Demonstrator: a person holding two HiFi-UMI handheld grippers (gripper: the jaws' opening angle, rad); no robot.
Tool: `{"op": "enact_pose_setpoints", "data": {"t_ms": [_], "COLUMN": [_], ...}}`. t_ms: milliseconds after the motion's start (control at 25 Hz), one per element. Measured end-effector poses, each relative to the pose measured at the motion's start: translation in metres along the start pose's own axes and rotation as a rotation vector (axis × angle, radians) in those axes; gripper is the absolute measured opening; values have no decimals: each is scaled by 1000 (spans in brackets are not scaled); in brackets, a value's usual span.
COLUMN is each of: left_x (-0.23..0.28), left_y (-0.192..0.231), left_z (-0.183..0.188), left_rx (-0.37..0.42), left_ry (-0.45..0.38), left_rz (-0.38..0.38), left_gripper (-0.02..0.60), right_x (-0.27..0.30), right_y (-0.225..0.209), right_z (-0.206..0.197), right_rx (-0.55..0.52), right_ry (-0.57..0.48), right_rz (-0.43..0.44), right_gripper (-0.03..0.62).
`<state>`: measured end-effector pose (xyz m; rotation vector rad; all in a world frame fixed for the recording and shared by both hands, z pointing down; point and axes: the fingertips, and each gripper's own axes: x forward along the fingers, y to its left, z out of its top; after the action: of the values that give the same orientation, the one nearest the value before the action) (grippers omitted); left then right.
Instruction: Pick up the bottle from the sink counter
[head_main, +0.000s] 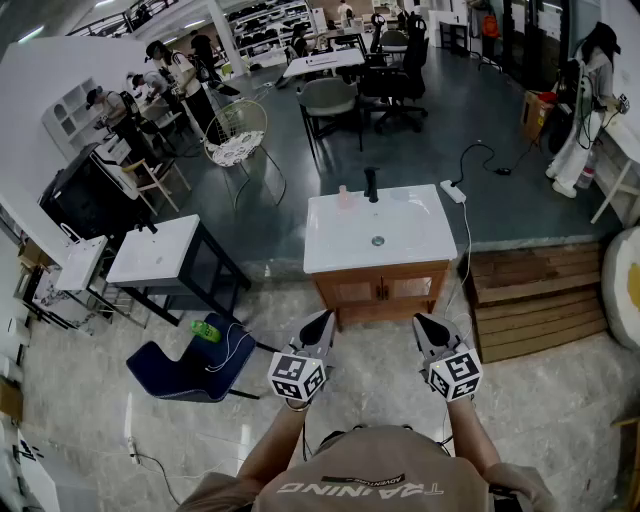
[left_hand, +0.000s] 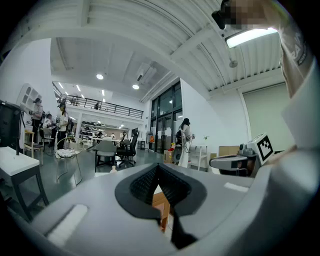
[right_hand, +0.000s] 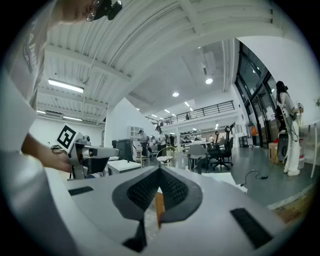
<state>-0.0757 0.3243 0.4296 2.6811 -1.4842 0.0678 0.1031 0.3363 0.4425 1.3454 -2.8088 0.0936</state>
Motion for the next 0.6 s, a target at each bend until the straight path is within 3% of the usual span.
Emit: {"op": "enact_pose_setpoints", "data": {"t_ms": [360,600], "left_x": [25,29], "left_y": [30,48], "left_z": [-4,-9], "left_rx": [-30,34], "left_ry": [-22,-6], "left_rz": [-17,-51], "left_gripper": [8,8], "right_x": [28,42], "right_y": [-15,-10], "right_z": [6,1], "right_rx": [-8,-8], "right_ry": [-9,8], "right_rz": [-44,-74], "right_gripper": [6,8]}}
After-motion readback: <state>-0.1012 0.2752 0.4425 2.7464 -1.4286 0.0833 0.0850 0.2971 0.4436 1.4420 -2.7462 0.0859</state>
